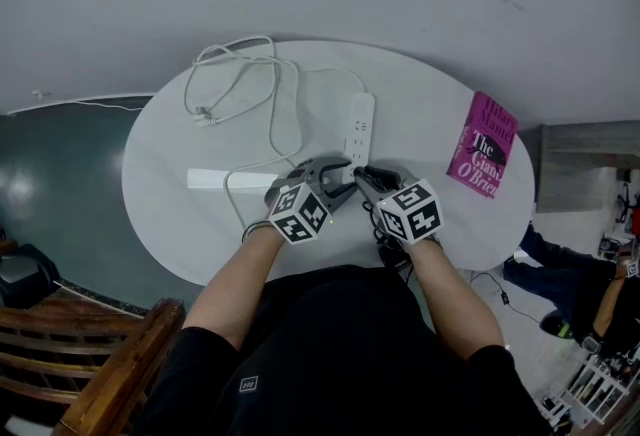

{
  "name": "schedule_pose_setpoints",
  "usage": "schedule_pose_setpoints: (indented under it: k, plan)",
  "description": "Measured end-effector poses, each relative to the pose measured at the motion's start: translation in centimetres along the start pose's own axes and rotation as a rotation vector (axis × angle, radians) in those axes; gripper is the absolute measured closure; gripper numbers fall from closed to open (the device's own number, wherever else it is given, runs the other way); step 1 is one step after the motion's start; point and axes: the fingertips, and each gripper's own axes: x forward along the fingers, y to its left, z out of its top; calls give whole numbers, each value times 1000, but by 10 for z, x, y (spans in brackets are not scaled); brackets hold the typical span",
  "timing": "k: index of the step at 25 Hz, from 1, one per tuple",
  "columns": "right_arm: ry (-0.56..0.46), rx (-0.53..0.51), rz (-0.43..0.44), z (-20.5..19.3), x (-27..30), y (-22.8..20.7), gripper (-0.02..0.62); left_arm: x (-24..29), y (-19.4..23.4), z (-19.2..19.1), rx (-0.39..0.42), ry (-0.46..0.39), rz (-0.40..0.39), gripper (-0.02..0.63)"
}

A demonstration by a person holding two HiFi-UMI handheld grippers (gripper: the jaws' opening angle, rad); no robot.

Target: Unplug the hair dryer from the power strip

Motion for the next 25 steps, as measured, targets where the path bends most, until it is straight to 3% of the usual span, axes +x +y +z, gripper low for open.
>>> schedule_pose_setpoints:
  k: [5, 15, 20, 25]
  plan:
    - [21, -76, -3, -1, -2, 2, 509, 0, -1, 0, -3, 0, -4, 439]
    - [29, 15, -10, 3, -4, -1, 522, 1, -1, 1, 12, -9, 0, 440]
    - [18, -28, -47, 7, -7, 2, 525, 0, 3, 0, 11, -2, -9, 439]
    - [-23, -2, -30, 7, -16, 2, 528, 1, 3, 0, 1, -7, -3, 436]
